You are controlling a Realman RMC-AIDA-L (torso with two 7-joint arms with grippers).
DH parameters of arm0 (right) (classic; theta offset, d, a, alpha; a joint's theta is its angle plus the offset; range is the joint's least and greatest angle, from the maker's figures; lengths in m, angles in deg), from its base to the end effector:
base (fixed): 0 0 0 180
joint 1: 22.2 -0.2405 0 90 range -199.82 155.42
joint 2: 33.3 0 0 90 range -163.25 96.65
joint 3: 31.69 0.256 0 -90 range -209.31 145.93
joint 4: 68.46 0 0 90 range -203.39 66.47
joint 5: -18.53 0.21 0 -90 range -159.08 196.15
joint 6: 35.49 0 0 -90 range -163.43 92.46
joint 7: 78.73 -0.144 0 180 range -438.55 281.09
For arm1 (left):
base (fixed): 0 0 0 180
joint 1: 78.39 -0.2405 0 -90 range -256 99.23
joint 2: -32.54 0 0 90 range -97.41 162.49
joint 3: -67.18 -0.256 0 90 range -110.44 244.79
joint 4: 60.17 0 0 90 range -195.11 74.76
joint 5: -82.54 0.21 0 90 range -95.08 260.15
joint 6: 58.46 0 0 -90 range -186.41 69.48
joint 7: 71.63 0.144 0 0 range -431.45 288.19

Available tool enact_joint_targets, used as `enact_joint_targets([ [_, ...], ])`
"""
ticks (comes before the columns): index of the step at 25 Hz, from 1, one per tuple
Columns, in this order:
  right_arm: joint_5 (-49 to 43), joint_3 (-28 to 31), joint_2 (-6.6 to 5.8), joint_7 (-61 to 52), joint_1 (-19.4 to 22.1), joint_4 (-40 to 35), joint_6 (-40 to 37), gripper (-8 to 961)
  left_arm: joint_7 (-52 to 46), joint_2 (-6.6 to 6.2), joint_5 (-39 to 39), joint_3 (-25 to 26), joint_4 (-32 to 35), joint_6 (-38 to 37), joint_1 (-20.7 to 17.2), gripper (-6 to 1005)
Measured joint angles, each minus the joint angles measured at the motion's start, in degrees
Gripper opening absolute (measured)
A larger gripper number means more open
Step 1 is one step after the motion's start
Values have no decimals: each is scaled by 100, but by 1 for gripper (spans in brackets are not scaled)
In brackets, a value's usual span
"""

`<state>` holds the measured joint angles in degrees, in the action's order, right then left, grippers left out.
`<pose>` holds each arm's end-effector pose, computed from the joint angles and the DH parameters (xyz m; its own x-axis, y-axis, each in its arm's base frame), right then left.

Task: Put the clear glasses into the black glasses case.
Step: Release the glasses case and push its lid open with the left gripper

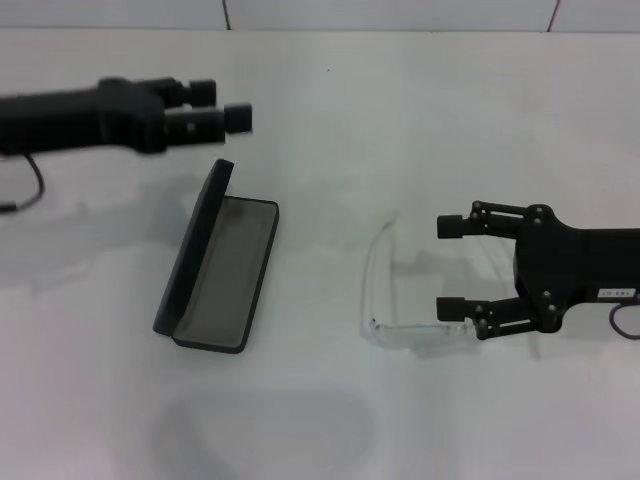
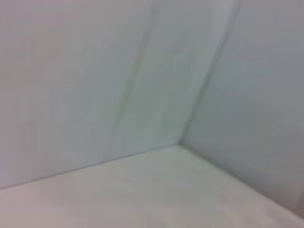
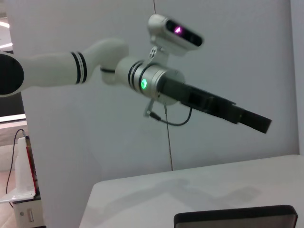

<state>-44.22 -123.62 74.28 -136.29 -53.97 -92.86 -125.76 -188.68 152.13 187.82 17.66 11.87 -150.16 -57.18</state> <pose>0.2309 0.3102 -0.0128 0.8002 -0.0613 -0.5965 -0.1008 -0.9944 -0.0330 -0.2113 0.3288 0.0770 0.6746 0.4788 0.5619 0.6382 -0.7608 -0.1180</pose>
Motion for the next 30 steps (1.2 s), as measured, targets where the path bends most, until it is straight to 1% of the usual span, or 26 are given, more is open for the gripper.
enact_joint_targets([
  [2,0,0,4,0,-10,-1,32,871,-656,-3,528,-108,546,41,114,794],
  [3,0,0,6,0,-13,-1,41,871,-1013,-5,855,-218,857,42,157,770],
  [4,0,0,10,0,-16,-1,54,871,-1557,-5,1272,-412,1286,38,216,769],
  [6,0,0,19,0,-21,-3,88,871,-2198,-10,1858,-815,1875,22,258,768],
  [7,0,0,24,1,-22,-12,153,871,-2982,-14,2673,-1380,2472,7,327,768],
  [8,0,0,24,1,-22,-12,153,871,-2982,-14,2673,-1380,2472,7,327,768],
  [11,0,0,38,1,-22,-43,184,871,-4042,-11,3811,-2204,2968,-22,503,767],
  [13,0,0,53,1,-21,-91,186,871,-4483,-10,4326,-2602,3009,-95,638,766],
  [15,0,0,64,0,-18,-131,194,871,-4788,-5,4679,-2901,2891,-208,771,766],
  [16,0,2,72,0,-19,-142,198,871,-4913,-2,4796,-3042,2761,-266,849,766],
  [18,0,12,81,1,-22,-160,223,871,-5004,3,4879,-3163,2584,-307,939,767],
  [22,0,16,91,3,-22,-197,273,871,-5144,13,4944,-3253,2206,-315,1089,766],
  [27,0,17,90,4,-19,-215,332,871,-5185,13,4957,-3261,2177,-322,1081,766],
  [30,0,17,89,6,-25,-216,345,871,-5201,11,4969,-3265,1992,-319,1094,767],
])
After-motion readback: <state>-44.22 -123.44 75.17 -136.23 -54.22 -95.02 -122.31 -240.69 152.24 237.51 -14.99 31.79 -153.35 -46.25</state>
